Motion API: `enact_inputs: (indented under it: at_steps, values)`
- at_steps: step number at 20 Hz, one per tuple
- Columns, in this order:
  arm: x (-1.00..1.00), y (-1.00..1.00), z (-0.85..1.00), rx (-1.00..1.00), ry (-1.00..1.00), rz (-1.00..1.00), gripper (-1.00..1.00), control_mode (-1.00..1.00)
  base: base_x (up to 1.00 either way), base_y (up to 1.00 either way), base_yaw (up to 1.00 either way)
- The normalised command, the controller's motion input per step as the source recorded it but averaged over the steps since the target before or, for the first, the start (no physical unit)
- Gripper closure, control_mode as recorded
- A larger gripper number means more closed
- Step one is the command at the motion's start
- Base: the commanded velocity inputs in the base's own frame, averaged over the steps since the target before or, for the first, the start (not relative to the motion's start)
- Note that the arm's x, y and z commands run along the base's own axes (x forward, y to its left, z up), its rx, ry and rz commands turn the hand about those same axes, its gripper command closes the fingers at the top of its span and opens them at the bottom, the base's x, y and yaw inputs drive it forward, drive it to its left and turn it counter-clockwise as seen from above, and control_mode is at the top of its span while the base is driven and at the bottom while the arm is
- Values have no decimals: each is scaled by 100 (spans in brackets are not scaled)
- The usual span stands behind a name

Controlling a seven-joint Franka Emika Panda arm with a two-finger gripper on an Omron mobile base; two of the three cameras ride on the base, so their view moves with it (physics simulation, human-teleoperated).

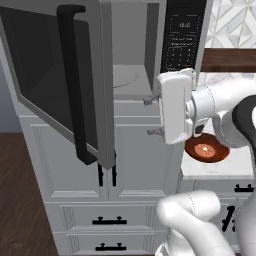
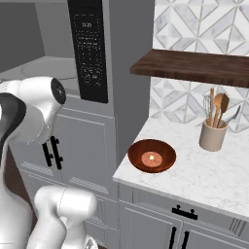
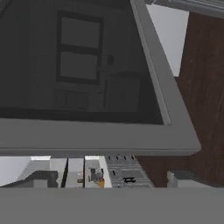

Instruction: Open the microwave, place the bowl with waffle inside the microwave, then close the microwave door and turn it on.

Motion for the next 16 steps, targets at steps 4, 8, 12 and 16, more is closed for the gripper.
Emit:
enact_inputs:
  at_steps: [4, 8, 12, 16]
  values:
    - [64, 39, -19, 0, -3, 6, -100, -100, 0, 0, 0]
    - [45, 56, -21, 0, -1, 2, -100, -100, 0, 0, 0]
    - [3, 69, -14, 0, -7, 0, -100, -100, 0, 0, 0]
    - [0, 71, -2, 0, -10, 0, -100, -100, 0, 0, 0]
